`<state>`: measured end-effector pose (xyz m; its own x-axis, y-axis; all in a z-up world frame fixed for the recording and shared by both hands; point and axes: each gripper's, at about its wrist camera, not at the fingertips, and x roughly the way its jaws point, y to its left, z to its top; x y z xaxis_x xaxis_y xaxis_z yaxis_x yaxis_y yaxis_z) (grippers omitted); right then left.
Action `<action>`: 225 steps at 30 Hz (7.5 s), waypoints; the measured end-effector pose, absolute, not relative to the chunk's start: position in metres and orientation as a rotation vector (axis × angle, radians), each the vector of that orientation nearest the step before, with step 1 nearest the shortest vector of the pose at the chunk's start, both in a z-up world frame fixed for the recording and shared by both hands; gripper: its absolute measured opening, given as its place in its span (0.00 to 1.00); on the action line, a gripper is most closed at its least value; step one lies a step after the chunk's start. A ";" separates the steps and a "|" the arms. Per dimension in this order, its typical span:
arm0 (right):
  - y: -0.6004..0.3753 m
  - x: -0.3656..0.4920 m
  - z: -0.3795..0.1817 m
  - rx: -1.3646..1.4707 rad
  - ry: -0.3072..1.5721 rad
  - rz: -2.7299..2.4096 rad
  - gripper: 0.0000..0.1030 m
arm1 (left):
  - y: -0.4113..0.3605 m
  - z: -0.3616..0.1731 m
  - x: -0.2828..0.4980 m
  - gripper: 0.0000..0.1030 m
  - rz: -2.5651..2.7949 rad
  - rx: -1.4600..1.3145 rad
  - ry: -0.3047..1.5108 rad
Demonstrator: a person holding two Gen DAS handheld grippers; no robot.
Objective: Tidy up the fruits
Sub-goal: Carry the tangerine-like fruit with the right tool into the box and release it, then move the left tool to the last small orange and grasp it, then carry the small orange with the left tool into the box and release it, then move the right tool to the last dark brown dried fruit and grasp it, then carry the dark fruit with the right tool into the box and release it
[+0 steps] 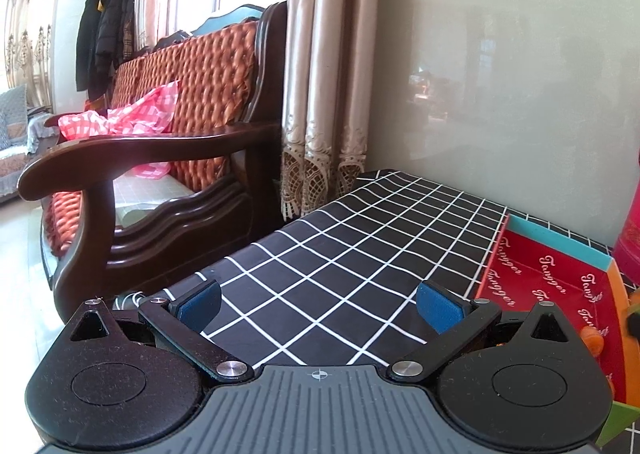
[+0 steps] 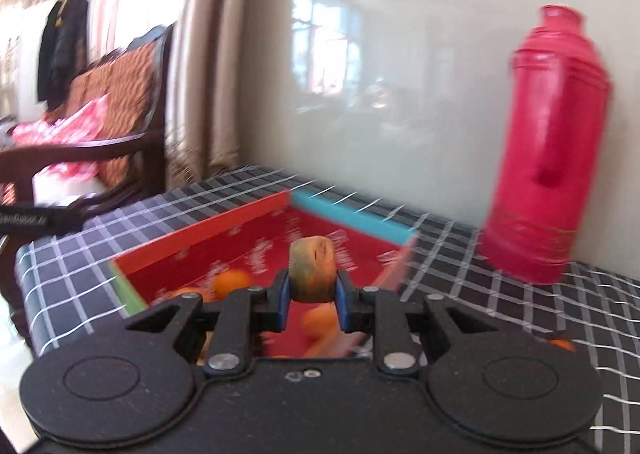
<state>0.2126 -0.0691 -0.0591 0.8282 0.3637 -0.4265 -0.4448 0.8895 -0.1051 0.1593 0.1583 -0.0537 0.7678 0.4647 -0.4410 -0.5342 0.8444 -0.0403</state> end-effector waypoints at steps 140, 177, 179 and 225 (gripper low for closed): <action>-0.169 0.211 -0.073 -0.294 0.320 -0.374 0.94 | 0.044 -0.039 0.230 0.88 0.189 -0.014 0.493; -0.213 0.311 -0.102 0.061 0.600 -0.208 0.28 | 0.164 -0.047 0.164 1.00 0.538 -0.022 0.362; -0.206 0.301 -0.092 0.068 0.565 -0.154 0.28 | 0.164 -0.047 0.163 1.00 0.541 -0.032 0.365; -0.078 0.180 -0.043 -0.071 0.421 0.255 0.87 | 0.164 -0.047 0.160 1.00 0.429 -0.060 0.469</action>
<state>0.1804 -0.0781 -0.0429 0.8815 0.2296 -0.4126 -0.2589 0.9658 -0.0156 0.1600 0.1637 -0.0474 0.8048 0.3869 -0.4501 -0.4142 0.9093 0.0410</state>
